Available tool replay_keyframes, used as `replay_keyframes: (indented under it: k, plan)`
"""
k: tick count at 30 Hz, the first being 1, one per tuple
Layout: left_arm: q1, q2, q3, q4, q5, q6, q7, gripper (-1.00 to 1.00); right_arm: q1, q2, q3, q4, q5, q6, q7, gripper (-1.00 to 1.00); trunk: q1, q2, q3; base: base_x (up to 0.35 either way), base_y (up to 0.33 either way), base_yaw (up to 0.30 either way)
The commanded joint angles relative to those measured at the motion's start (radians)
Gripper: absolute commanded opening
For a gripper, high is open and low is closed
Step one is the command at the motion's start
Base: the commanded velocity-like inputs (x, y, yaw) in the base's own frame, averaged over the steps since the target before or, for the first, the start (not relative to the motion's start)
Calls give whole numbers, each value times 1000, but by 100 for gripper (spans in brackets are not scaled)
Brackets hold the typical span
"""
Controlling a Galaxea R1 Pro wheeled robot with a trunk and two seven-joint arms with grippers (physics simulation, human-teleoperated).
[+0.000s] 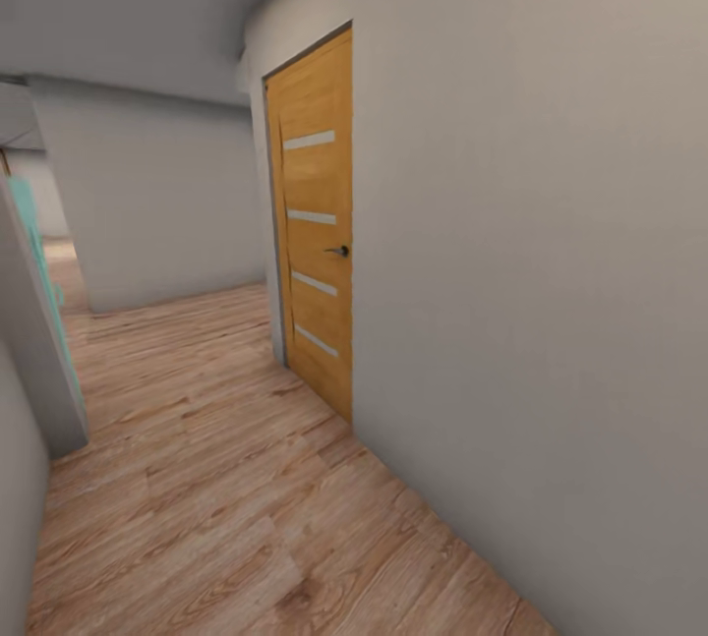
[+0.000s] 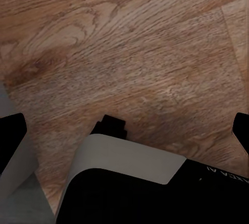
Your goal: Move the two storage containers from the living room to the garage. In the garage, place one container on the floor and stack the other container on top of it (either order is fine).
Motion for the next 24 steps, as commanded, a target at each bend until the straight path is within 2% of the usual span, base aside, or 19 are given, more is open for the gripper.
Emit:
replay_keyframes:
  k: [1,20,24]
  plan:
    - [-1,0,1,0,4,-1,2,100,-1,0,9,3,-7,-6,0,100,1,-1,-1,312,0,13]
    - [-1,-1,1,0,2,0,2,100,-1,0,13,3,-4,-4,2,100,1,-1,-1,321,0,1]
    - [-1,-1,1,0,1,0,2,100,-1,-1,12,3,-5,-3,1,100,1,-1,-1,321,0,148]
